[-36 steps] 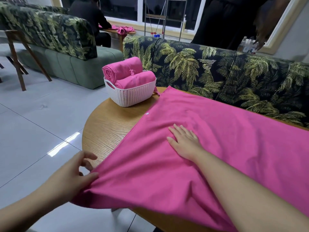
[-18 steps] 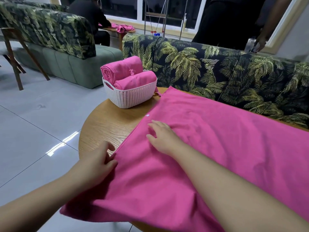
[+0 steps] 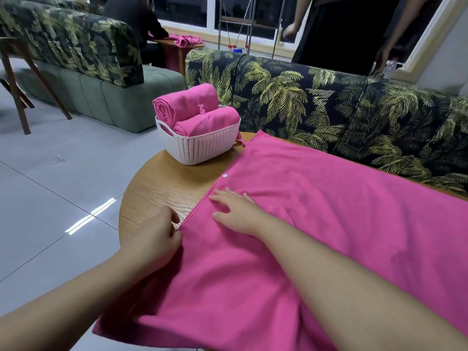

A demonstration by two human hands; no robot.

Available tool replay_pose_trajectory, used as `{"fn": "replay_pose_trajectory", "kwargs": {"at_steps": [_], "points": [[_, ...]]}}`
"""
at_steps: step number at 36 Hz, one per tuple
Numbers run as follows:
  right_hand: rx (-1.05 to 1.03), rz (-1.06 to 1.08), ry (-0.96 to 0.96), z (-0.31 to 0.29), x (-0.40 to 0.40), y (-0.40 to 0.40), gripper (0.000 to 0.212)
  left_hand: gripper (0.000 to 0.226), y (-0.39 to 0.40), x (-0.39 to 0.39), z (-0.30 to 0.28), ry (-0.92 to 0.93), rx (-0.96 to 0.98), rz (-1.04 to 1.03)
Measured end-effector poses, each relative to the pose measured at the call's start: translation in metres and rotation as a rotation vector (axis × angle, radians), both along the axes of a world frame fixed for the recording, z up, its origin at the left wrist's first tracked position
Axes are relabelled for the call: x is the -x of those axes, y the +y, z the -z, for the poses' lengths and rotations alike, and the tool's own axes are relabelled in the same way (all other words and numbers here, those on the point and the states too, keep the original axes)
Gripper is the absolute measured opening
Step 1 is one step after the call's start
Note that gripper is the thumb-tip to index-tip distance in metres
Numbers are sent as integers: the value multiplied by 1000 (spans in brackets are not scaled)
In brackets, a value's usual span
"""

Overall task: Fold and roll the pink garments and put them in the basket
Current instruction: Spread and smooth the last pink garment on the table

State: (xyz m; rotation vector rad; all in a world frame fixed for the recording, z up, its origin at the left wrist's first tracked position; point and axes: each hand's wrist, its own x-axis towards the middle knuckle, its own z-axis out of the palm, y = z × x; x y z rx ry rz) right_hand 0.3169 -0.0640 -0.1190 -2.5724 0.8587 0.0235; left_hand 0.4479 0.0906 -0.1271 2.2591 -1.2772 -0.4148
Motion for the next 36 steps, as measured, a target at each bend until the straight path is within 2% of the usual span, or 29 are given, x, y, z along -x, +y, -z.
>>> {"fn": "replay_pose_trajectory", "kwargs": {"at_steps": [5,10,12,15,19,21,25,36], "points": [[3,113,-259,-1,20,-3,41,20,-2,-3,0,-31,-15,6],[230,378,-73,-4,93,-25,43,33,-22,12,-10,-307,14,135],[288,539,-31,-4,130,-34,44,42,-38,26,-15,-287,60,239],[330,792,5,-4,187,-45,44,76,-71,58,-14,-254,38,419],[223,1104,68,-6,257,-49,50,57,-115,98,-10,-255,-49,544],[175,1210,116,-5,289,-48,54,62,-130,107,-4,-300,-66,571],[90,1249,280,6,334,-43,62,85,-144,108,11,-402,-162,598],[109,1188,305,16,370,-90,65,87,-178,124,17,-492,-210,561]]}}
